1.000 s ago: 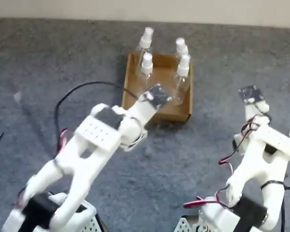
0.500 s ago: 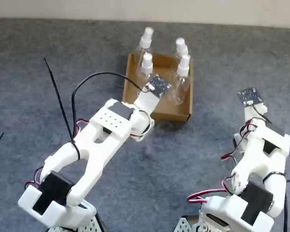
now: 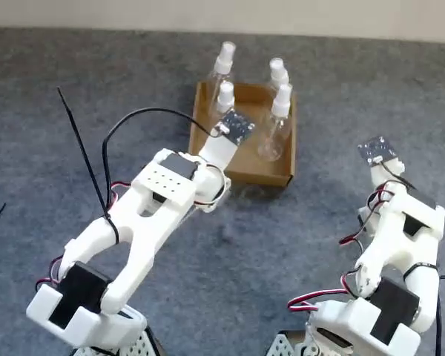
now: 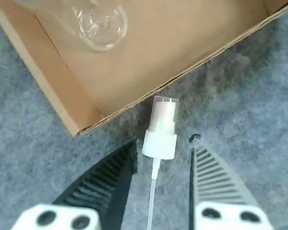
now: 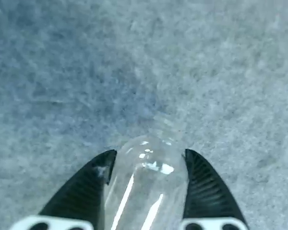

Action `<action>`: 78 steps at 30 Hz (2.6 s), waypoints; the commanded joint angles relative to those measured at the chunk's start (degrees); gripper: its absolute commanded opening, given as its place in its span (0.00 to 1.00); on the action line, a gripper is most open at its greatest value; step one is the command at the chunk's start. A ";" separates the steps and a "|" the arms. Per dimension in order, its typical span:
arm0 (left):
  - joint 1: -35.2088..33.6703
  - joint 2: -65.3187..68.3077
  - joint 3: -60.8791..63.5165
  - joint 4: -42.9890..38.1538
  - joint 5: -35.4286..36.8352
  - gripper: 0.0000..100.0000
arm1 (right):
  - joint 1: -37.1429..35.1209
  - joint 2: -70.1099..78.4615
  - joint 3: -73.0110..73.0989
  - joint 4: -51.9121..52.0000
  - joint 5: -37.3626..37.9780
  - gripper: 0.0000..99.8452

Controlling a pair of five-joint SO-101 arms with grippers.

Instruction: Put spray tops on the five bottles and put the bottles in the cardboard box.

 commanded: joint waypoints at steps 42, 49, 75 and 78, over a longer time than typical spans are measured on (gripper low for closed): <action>-0.48 9.36 -3.74 -2.46 -2.29 0.16 | 4.09 0.40 -4.35 11.47 -6.15 0.30; -0.31 9.36 -1.45 -3.34 -2.29 0.16 | 4.35 0.40 -4.44 11.56 -6.15 0.30; 7.43 -9.19 14.11 7.03 -2.20 0.16 | 5.67 0.48 -4.44 11.30 -6.15 0.30; 5.93 -11.21 9.63 9.76 -2.90 0.17 | 5.58 0.48 -4.44 11.38 -6.15 0.30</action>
